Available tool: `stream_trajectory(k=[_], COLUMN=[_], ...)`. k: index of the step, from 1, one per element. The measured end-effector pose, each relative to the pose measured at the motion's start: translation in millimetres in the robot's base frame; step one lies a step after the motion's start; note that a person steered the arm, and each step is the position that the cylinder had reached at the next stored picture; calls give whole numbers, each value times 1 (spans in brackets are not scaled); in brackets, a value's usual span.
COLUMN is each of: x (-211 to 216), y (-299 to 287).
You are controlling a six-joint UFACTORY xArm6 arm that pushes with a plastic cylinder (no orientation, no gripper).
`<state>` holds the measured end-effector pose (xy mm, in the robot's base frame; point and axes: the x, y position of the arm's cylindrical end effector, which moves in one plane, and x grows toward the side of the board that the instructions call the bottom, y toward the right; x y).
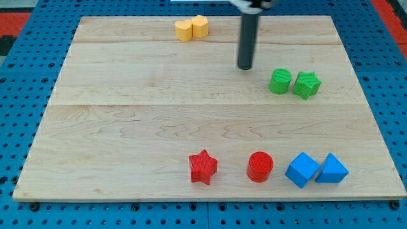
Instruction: Push the green circle into the green star
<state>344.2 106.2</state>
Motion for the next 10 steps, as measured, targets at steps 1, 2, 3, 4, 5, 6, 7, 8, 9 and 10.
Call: stream_trajectory(k=[1,2,3,4,5,6,7,8,9,10], x=[0,13,23,23,27,21,8,9,30,52], y=[69,73,69,48,43,18,13,13,-2,-50])
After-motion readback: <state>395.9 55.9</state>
